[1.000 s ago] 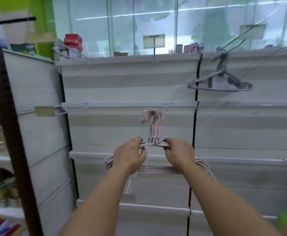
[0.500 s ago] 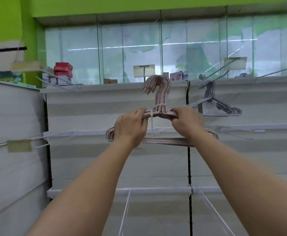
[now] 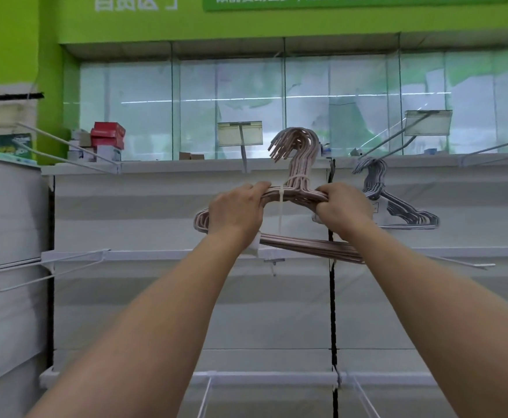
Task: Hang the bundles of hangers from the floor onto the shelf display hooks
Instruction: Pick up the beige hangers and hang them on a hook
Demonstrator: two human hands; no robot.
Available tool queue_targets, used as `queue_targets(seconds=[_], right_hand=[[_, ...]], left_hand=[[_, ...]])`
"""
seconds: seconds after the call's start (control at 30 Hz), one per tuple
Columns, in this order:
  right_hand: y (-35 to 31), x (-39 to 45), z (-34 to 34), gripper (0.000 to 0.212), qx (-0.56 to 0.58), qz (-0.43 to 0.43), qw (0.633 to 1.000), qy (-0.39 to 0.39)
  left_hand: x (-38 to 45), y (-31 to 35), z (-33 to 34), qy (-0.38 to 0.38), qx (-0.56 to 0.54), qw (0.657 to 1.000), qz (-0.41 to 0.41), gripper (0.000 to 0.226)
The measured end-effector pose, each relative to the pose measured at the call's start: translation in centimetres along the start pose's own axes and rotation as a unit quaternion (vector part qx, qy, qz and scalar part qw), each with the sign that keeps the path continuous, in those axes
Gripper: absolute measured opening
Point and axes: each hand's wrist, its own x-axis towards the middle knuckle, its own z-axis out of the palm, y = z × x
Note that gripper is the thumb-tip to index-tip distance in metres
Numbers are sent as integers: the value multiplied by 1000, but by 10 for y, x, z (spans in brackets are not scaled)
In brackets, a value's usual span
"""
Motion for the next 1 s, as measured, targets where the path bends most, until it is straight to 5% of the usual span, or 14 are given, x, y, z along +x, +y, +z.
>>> queue_targets(seconds=[0.33,0.53,0.7,0.87,1.0], right_hand=[[-11,37,47,15,-18,-3,1000,12],[-2,55,71,19,-10,8,999,29],[12,56,76,19,15,-8,998,52],[14,43,84,27,-14,-32,998,49],[6,32,92,36,-16,-47,998,44]], left_hand=[[23,-31,43,5,-115,992,-53,37],[56,-33,54,65,-414,888,-190,57],[79,-30,53,95,-460,858,-209,49],[76,-22,56,94,-570,786,-221,20],[69,-22,59,51,-591,781,-194,26]])
